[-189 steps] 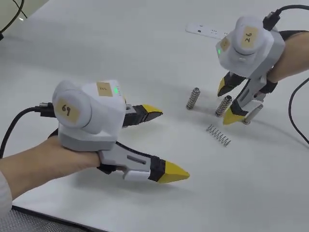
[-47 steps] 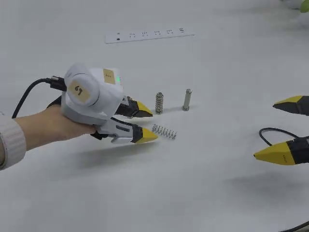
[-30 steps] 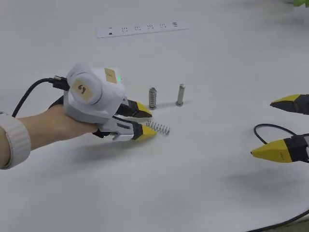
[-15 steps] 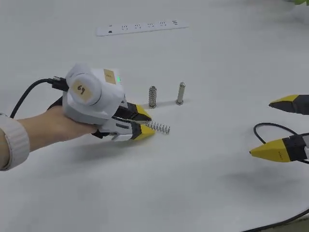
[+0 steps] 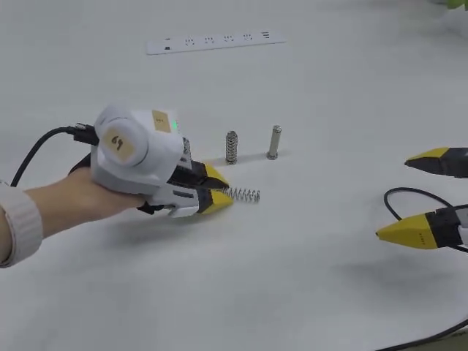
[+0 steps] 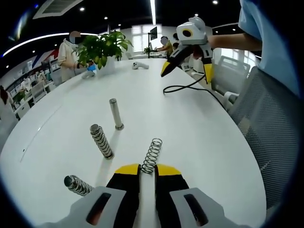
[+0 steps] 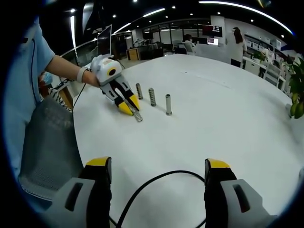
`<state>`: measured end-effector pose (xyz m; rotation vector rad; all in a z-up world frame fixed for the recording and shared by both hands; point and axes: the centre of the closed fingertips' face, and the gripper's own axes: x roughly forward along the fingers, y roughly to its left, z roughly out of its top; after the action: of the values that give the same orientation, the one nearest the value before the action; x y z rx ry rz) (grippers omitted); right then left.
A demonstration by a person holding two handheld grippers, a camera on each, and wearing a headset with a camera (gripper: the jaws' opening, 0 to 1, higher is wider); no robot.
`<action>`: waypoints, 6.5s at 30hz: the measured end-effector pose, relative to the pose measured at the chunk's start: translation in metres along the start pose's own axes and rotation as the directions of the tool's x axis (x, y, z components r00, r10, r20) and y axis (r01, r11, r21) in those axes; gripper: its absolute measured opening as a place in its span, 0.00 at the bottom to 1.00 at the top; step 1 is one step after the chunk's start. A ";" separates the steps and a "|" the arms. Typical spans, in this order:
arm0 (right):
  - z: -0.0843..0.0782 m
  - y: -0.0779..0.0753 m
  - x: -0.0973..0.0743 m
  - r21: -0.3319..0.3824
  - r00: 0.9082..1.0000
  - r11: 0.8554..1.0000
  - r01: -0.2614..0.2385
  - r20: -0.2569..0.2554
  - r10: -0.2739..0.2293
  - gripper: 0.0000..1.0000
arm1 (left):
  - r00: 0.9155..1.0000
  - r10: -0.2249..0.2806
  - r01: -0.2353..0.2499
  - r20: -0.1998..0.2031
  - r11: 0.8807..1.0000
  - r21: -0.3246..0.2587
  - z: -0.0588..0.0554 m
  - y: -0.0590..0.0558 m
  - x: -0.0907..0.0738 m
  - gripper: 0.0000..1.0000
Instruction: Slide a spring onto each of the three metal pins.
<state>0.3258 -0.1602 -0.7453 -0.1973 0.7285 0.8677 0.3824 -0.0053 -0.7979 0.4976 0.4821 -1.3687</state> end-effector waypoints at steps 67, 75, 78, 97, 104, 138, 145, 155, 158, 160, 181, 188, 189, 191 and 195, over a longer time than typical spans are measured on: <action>0.032 0.021 0.013 -0.103 0.995 0.990 -0.101 -0.014 0.100 0.73 | 0.969 0.141 -0.112 0.202 0.983 -0.145 0.032 -0.030 -0.044 0.02; 0.042 0.024 0.017 -0.138 0.993 0.983 -0.120 -0.027 0.117 0.72 | 0.960 0.165 -0.129 0.225 0.978 -0.164 0.035 -0.035 -0.051 0.02; 0.045 0.025 0.018 -0.149 0.992 0.981 -0.125 -0.030 0.122 0.71 | 0.956 0.177 -0.137 0.233 0.975 -0.177 0.034 -0.037 -0.053 0.02; 0.066 0.055 0.035 -0.182 0.974 0.957 -0.226 -0.033 0.224 0.61 | 0.945 0.193 -0.139 0.265 0.968 -0.210 0.034 -0.048 -0.064 0.02; 0.073 0.073 0.045 -0.193 0.959 0.940 -0.281 -0.033 0.280 0.56 | 0.939 0.198 -0.137 0.281 0.965 -0.223 0.037 -0.052 -0.064 0.02; 0.076 0.110 0.074 -0.152 0.904 0.892 -0.427 -0.069 0.421 0.16 | 0.930 0.193 -0.120 0.314 0.964 -0.236 0.045 -0.056 -0.063 0.02; 0.077 0.113 0.074 -0.155 0.901 0.887 -0.434 -0.072 0.428 0.12 | 0.931 0.186 -0.113 0.315 0.965 -0.235 0.046 -0.057 -0.063 0.02; 0.076 0.114 0.073 -0.159 0.901 0.887 -0.434 -0.076 0.428 0.09 | 0.932 0.180 -0.108 0.315 0.966 -0.235 0.045 -0.058 -0.062 0.02; 0.074 0.115 0.073 -0.168 0.901 0.886 -0.433 -0.088 0.424 0.08 | 0.933 0.176 -0.104 0.315 0.967 -0.234 0.046 -0.060 -0.061 0.02; 0.074 0.115 0.073 -0.179 0.902 0.884 -0.432 -0.094 0.422 0.08 | 0.934 0.174 -0.102 0.313 0.967 -0.235 0.045 -0.060 -0.060 0.03; 0.072 0.115 0.076 -0.314 0.885 0.836 -0.450 -0.285 0.369 0.07 | 0.942 0.159 -0.100 0.297 0.974 -0.204 0.042 -0.062 -0.054 0.07; 0.073 0.117 0.077 -0.408 0.864 0.777 -0.480 -0.375 0.336 0.07 | 0.952 0.138 -0.094 0.272 0.981 -0.170 0.038 -0.066 -0.050 0.07; 0.074 0.117 0.078 -0.417 0.862 0.771 -0.482 -0.384 0.332 0.07 | 0.954 0.137 -0.096 0.267 0.982 -0.161 0.037 -0.067 -0.050 0.07; 0.073 0.112 0.079 -0.462 0.855 0.741 -0.488 -0.422 0.300 0.07 | 0.957 0.127 -0.088 0.259 0.984 -0.158 0.035 -0.069 -0.048 0.06; 0.072 0.116 0.080 -0.497 0.837 0.699 -0.514 -0.468 0.283 0.07 | 0.957 0.128 -0.089 0.260 0.984 -0.155 0.036 -0.068 -0.047 0.06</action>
<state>0.3087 -0.0041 -0.7298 -0.8205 0.8260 1.5200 0.3100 0.0021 -0.7445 0.2136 0.3211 -1.2625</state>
